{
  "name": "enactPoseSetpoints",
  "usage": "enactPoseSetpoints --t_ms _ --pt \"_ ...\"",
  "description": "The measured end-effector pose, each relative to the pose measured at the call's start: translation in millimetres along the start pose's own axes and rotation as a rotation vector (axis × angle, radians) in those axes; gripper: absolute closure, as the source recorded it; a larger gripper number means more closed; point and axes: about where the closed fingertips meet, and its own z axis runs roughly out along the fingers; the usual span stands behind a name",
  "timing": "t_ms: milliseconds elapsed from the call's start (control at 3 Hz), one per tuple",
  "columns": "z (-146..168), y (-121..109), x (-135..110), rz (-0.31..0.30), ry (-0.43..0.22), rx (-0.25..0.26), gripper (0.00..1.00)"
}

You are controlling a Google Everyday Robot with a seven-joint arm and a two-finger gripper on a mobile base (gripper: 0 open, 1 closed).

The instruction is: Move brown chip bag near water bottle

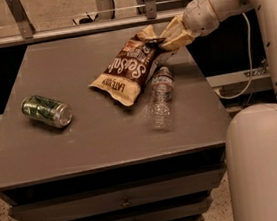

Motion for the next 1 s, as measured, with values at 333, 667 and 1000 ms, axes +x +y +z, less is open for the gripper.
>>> enactPoseSetpoints --t_ms 333,667,1000 --pt "1.1 2.4 7.3 0.021 0.017 -0.007 0.76" --pt "0.0 3.7 10.8 0.031 0.029 -0.008 0.53" --pt "-1.5 4.8 13.6 0.044 0.046 -0.009 0.22"
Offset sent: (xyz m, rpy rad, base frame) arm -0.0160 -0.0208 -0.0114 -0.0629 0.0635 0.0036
